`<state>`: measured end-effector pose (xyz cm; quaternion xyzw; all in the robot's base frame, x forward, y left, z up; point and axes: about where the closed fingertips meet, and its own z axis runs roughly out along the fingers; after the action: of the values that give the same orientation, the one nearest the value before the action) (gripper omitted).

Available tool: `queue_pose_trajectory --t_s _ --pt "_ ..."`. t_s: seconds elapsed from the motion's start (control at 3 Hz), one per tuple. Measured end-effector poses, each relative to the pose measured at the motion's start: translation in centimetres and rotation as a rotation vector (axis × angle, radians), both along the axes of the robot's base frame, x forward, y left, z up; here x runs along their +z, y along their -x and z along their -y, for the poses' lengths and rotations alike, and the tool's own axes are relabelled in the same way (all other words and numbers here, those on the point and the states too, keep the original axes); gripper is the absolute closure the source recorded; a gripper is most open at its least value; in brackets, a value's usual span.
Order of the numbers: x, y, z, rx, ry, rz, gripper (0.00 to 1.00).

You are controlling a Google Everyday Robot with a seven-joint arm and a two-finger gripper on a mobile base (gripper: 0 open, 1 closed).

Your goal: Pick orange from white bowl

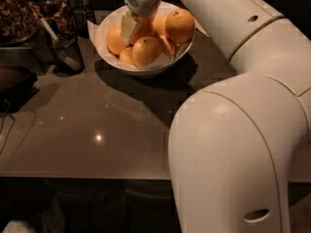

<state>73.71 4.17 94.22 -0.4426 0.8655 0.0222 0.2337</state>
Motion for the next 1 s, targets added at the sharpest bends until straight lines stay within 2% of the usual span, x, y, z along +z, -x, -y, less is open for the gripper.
queue_pose_trajectory --t_s 0.67,1.0 --pt "0.41 0.1 -0.39 0.02 -0.003 0.027 0.88" --pt "0.42 0.1 -0.39 0.02 -0.003 0.028 1.0"
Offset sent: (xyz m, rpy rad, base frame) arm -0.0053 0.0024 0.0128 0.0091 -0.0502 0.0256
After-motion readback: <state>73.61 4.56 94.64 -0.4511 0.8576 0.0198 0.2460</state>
